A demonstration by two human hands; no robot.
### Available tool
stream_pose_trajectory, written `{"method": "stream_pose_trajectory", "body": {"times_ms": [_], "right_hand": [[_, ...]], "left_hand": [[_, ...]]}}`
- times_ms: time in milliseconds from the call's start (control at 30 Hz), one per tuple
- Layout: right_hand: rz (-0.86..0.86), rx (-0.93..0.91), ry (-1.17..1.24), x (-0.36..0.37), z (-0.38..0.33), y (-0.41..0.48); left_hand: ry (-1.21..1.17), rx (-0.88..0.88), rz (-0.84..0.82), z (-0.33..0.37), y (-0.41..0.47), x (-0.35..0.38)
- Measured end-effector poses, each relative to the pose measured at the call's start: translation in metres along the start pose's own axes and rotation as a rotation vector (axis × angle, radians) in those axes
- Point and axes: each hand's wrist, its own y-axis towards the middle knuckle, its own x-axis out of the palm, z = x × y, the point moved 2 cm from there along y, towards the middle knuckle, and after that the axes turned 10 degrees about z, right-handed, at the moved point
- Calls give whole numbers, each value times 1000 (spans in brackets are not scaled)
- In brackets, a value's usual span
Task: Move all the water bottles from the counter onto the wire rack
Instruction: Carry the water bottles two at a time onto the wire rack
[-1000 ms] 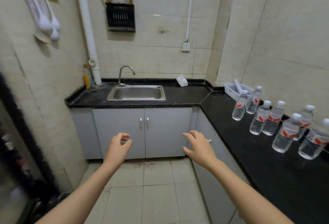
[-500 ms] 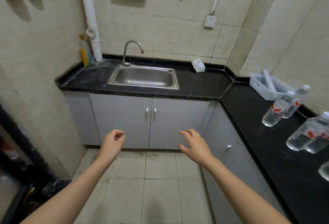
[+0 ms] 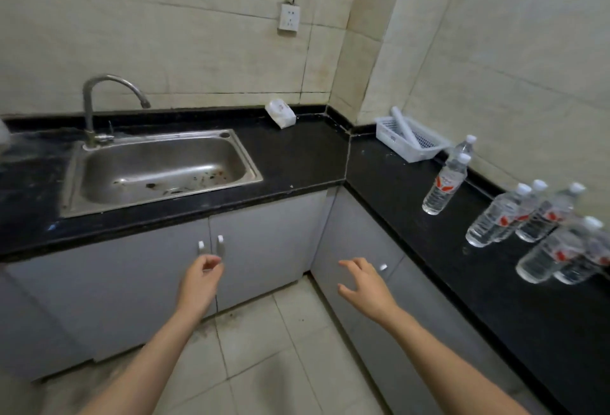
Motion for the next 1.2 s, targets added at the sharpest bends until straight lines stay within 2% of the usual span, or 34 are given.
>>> {"method": "stream_pose_trajectory", "body": {"times_ms": [133, 233, 433, 633, 1000, 1200], "right_hand": [[39, 153, 42, -2, 34, 19], [114, 247, 106, -8, 61, 42], [303, 361, 229, -20, 122, 109], [405, 432, 320, -32, 169, 171], [457, 688, 377, -15, 231, 198], [547, 838, 355, -16, 253, 218]], "left_hand": [[-4, -19, -78, 3, 24, 45], [-8, 36, -127, 25, 42, 82], [-20, 147, -187, 78, 82, 164], [-17, 194, -220, 122, 113, 238], [57, 133, -492, 125, 135, 361], [61, 126, -657, 136, 168, 432]]}}
